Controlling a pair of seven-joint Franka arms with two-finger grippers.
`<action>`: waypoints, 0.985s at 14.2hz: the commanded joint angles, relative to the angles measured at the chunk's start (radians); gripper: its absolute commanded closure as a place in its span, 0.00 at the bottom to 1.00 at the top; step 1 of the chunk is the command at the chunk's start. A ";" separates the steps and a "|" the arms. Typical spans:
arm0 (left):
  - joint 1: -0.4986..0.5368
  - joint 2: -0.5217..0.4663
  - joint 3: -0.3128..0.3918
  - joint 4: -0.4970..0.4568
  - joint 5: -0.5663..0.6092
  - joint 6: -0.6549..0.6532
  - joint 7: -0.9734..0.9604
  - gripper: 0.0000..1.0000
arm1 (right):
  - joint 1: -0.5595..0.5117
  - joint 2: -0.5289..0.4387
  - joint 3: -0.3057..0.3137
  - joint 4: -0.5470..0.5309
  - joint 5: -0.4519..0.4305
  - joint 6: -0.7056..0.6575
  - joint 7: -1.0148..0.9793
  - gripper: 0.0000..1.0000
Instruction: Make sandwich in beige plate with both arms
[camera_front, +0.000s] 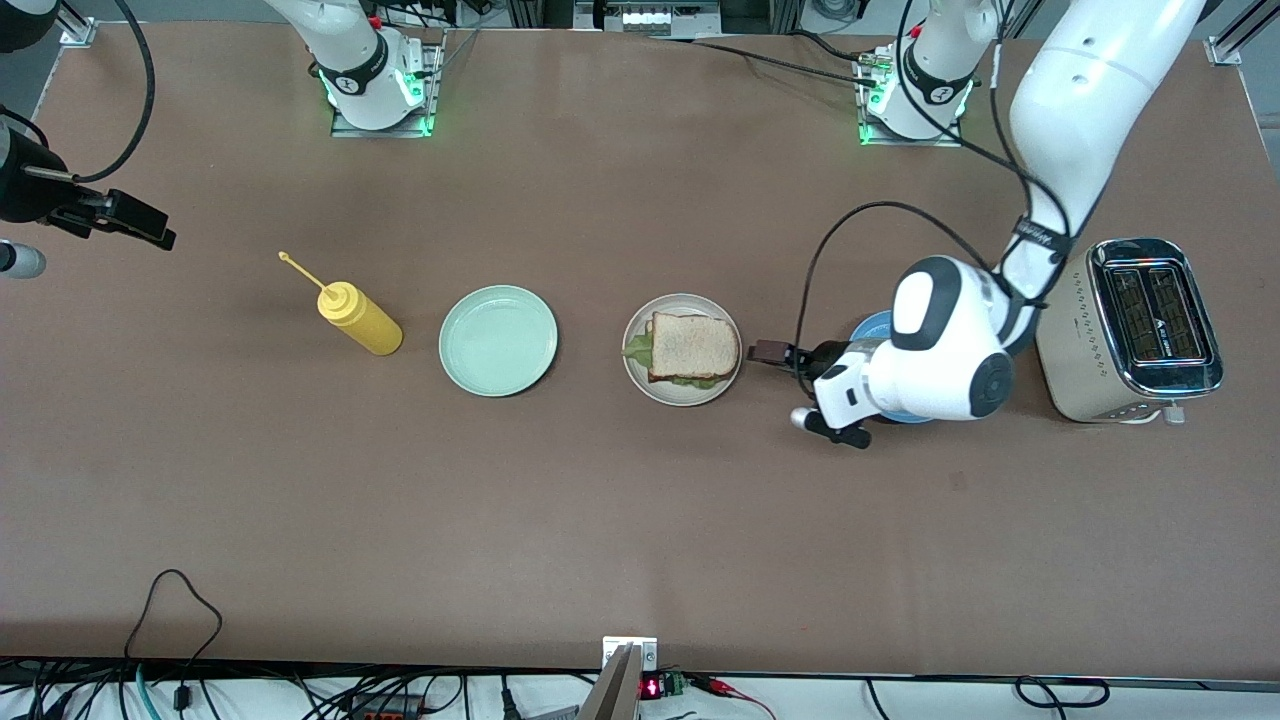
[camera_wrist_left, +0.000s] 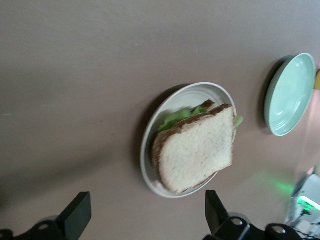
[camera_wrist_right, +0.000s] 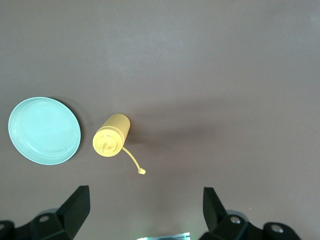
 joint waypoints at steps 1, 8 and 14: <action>0.057 -0.081 0.007 -0.004 0.110 -0.053 0.010 0.00 | -0.011 -0.016 0.004 -0.009 0.015 -0.010 0.005 0.00; 0.113 -0.095 0.010 0.209 0.334 -0.301 0.004 0.00 | -0.011 -0.016 0.004 -0.011 0.015 -0.007 0.005 0.00; -0.054 -0.237 0.301 0.271 0.403 -0.357 0.007 0.00 | -0.012 -0.016 0.004 -0.011 0.015 -0.010 0.005 0.00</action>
